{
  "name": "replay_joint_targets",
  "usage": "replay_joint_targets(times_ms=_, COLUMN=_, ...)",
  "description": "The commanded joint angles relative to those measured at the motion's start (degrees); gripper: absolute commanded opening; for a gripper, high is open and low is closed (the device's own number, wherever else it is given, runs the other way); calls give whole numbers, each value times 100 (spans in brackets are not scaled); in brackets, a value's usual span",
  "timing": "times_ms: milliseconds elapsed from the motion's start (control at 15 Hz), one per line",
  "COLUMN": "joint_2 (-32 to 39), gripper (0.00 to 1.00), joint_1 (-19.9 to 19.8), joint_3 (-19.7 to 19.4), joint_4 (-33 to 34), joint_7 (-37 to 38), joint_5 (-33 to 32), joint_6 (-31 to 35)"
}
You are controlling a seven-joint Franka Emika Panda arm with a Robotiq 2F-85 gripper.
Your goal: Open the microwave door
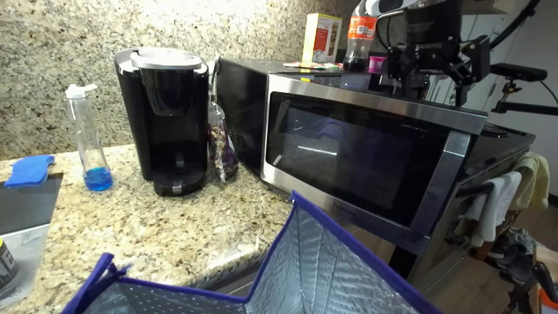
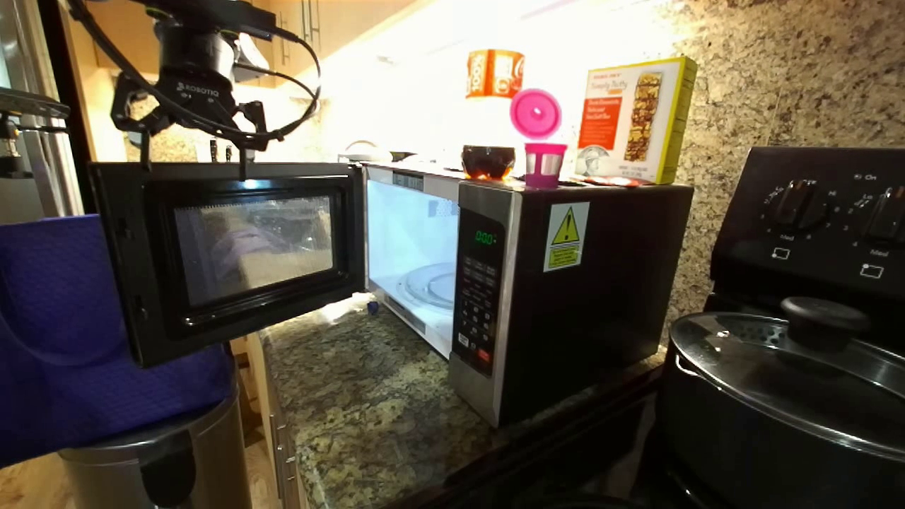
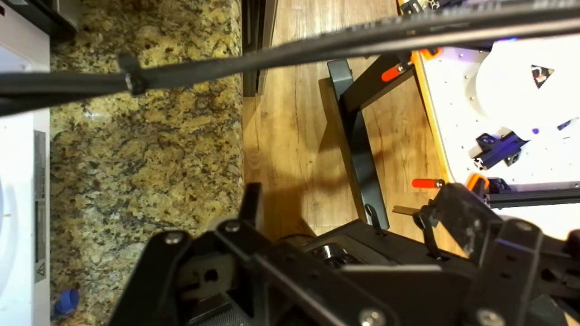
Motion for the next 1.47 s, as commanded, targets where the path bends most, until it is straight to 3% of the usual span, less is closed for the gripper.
replay_joint_targets(times_ms=0, joint_2=5, gripper=100, joint_1=-30, joint_3=23, joint_4=19, joint_7=-1, joint_5=0, joint_6=-11)
replay_joint_targets(times_ms=133, joint_2=-105, gripper=100, joint_1=-40, joint_3=-35, joint_4=-88, joint_7=-293, joint_5=30, joint_6=154)
replay_joint_targets(times_ms=467, joint_2=-215, gripper=100, joint_1=-102, joint_3=-287, joint_4=-588, joint_7=-1199, joint_5=158, joint_6=2201)
replay_joint_targets(times_ms=800, joint_2=-91, gripper=100, joint_1=-59, joint_3=-535, joint_4=-1149, joint_7=-2389, joint_5=1339, joint_6=3793)
replay_joint_targets(times_ms=933, joint_2=-132, gripper=100, joint_1=12, joint_3=-562, joint_4=-1323, joint_7=-2987, joint_5=2076, joint_6=3918)
replay_joint_targets(times_ms=1067, joint_2=-232, gripper=100, joint_1=27, joint_3=-482, joint_4=-1451, joint_7=-3100, joint_5=2444, joint_6=3761)
replay_joint_targets(times_ms=1400, joint_2=-259, gripper=100, joint_1=88, joint_3=-310, joint_4=-1430, joint_7=-3096, joint_5=2578, joint_6=3543)
